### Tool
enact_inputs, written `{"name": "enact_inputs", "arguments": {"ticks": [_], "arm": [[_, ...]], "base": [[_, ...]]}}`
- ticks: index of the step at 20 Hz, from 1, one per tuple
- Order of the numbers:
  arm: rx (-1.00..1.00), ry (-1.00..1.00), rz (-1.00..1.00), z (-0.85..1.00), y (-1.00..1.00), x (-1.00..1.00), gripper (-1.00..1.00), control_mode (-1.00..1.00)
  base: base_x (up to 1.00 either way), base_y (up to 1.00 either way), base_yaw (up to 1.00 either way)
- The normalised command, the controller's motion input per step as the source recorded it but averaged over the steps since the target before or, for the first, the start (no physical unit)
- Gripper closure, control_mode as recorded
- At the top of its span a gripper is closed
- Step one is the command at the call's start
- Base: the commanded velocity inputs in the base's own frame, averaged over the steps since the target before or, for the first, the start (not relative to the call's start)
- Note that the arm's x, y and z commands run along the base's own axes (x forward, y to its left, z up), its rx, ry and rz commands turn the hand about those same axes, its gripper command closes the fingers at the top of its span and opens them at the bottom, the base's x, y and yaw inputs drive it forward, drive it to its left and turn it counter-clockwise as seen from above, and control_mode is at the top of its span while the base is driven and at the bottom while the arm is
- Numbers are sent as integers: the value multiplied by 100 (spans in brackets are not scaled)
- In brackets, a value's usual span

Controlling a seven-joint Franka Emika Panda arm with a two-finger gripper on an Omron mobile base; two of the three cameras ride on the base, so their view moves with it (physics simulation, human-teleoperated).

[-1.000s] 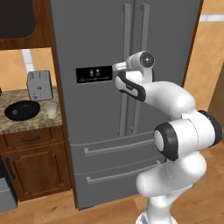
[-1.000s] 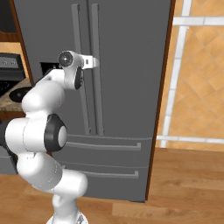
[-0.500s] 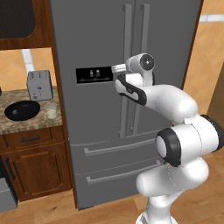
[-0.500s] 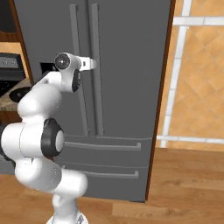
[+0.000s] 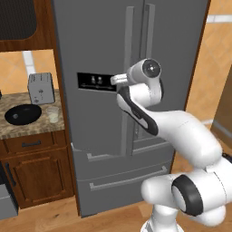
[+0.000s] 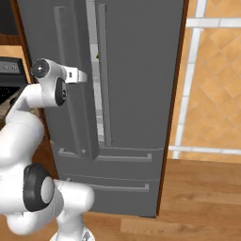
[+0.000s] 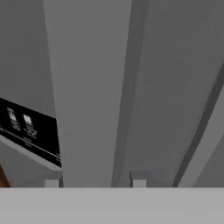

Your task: Grab a lemon wedge from the fridge and one ice cube from the ice bowl, and put them in the glass of lemonade.

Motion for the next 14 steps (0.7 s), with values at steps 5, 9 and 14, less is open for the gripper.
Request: {"name": "enact_inputs", "arguments": {"ticks": [5, 9, 14], "arm": [[0, 3, 0, 0, 32, -100, 100, -100], [0, 0, 0, 0, 32, -98, 100, -100], [0, -1, 0, 14, 14, -83, 100, -100]], "base": [[0, 0, 0], [0, 0, 0], [0, 0, 0]]}}
